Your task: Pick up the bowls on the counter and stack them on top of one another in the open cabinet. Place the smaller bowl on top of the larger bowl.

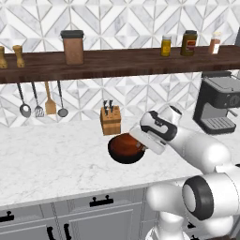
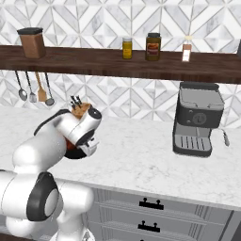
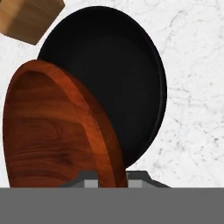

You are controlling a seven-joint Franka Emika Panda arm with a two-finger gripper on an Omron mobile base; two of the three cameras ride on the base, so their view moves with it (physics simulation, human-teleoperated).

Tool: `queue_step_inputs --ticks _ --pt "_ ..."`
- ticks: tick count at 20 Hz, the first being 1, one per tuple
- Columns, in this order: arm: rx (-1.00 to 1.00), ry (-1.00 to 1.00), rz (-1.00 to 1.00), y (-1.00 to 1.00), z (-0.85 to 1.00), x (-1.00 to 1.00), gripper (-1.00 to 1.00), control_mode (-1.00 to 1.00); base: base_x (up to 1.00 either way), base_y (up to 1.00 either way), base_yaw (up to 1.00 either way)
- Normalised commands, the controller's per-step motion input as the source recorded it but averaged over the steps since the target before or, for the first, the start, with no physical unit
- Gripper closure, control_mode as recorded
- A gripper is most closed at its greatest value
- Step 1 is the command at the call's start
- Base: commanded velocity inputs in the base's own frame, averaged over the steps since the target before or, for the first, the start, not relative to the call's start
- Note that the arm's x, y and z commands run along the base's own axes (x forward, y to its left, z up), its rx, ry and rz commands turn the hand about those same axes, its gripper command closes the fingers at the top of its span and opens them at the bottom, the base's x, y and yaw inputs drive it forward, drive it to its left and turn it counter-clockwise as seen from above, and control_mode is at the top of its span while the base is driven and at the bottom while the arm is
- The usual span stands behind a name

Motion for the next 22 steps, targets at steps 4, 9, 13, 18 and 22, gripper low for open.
queue_step_inputs --ticks 4,9,13,18,22 --pt "0.0 0.01 0.0 -0.03 -0.18 0.0 1.0 -1.0 0.0 0.0 0.0" --pt "0.0 0.0 0.0 0.0 -0.08 0.13 1.0 -1.0 0.0 0.0 0.0" --pt "0.0 0.0 0.0 -0.08 -0.03 0.28 1.0 -1.0 0.0 0.0 0.0" --pt "0.0 0.08 0.0 -0.14 0.0 0.19 1.0 -1.0 0.0 0.0 0.0" --pt "-0.07 0.05 0.0 0.0 -0.18 0.1 1.0 -1.0 0.0 0.0 0.0"
